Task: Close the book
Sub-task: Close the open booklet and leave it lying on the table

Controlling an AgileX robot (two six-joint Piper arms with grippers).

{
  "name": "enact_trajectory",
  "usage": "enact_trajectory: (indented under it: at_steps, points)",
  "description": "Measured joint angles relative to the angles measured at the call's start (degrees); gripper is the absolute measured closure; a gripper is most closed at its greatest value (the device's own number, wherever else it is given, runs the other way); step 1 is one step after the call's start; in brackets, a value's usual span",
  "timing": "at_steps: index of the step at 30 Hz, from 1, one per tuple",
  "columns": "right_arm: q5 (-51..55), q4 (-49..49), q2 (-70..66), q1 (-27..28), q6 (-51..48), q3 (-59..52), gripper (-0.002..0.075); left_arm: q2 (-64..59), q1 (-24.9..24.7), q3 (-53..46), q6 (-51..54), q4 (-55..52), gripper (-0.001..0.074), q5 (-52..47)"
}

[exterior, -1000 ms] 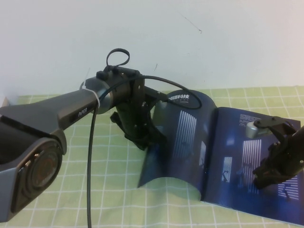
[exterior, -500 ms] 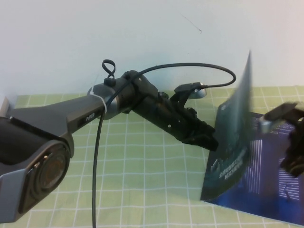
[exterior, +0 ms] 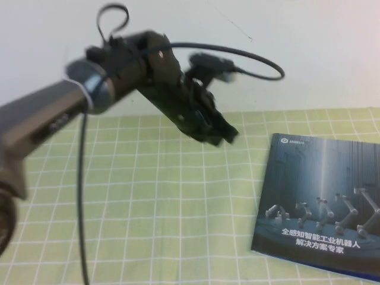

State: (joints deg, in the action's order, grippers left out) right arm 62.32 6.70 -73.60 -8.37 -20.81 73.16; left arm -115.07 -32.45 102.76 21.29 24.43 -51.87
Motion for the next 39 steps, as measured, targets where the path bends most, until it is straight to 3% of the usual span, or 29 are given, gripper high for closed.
enact_trajectory:
  at_steps: [6, 10, 14, 18, 30, 39]
  points:
    - [-4.16, -8.01, 14.64, 0.00, -8.03, -9.37, 0.0728, 11.02, 0.00, 0.00, -15.15, -23.53, 0.0739, 2.40]
    - [-8.36, -13.16, 24.59, 0.00, -11.69, -19.22, 0.0729, 17.88, 0.00, -0.61, -20.38, -31.66, 0.0739, 0.72]
    - [-12.44, -17.82, 35.45, 0.00, -15.18, -30.07, 0.0729, 24.94, 0.00, -6.04, -21.29, -33.60, 0.0739, 0.67]
    - [-15.43, -21.60, 44.64, 0.00, -16.85, -38.02, 0.0729, 33.62, 0.00, -17.53, -22.54, -33.96, 0.0739, 3.76]
    - [-17.01, -22.65, 55.05, 0.00, -16.51, -48.05, 0.0729, 65.01, 0.00, -60.38, -23.29, -34.66, 0.0739, 27.53]
    - [-16.70, -22.93, 55.05, 0.00, -16.28, -50.03, 0.0729, 80.25, 0.00, -71.48, -23.39, -35.27, 0.0739, 32.17]
